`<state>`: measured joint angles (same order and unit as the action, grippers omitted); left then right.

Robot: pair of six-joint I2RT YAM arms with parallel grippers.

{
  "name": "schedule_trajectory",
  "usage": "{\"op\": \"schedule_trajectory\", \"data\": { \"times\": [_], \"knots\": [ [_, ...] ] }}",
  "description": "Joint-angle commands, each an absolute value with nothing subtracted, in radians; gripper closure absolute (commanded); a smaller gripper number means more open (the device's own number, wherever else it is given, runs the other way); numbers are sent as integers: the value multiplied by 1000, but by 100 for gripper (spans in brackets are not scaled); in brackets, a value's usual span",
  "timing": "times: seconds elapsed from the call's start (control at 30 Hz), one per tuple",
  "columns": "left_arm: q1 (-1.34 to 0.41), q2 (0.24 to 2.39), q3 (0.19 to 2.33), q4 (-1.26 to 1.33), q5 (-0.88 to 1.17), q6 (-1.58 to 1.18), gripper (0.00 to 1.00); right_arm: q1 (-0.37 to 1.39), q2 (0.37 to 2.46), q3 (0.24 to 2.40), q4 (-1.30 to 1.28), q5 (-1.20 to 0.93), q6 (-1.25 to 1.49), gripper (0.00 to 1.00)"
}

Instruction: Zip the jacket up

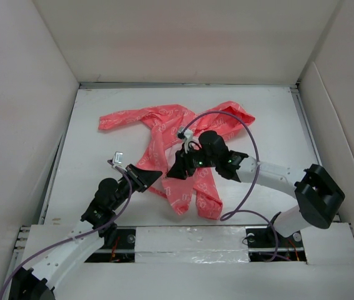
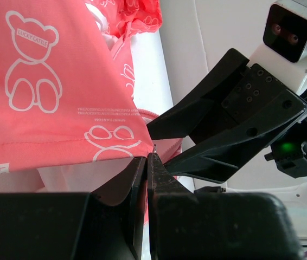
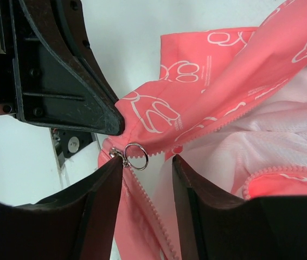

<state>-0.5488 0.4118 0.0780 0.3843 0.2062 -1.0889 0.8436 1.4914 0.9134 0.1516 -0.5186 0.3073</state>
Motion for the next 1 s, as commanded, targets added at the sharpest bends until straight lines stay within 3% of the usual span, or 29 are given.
{"op": "schedule_trajectory", "data": {
  "times": [0.0,0.17,0.43,0.7,0.97],
  "knots": [
    [-554,406,87,429,230,-1077,100,841,1497,942,229,-554,325,54],
    [-554,408,86,430,233,-1075,100,841,1497,927,284,-586,345,56],
    [-554,408,86,434,232,-1077,100,841,1516,937,278,-601,351,69],
    [-554,411,84,437,232,-1078,100,841,1528,946,242,-587,345,68],
    [-554,417,84,437,230,-1074,100,841,1529,943,256,-614,356,92]
  ]
}}
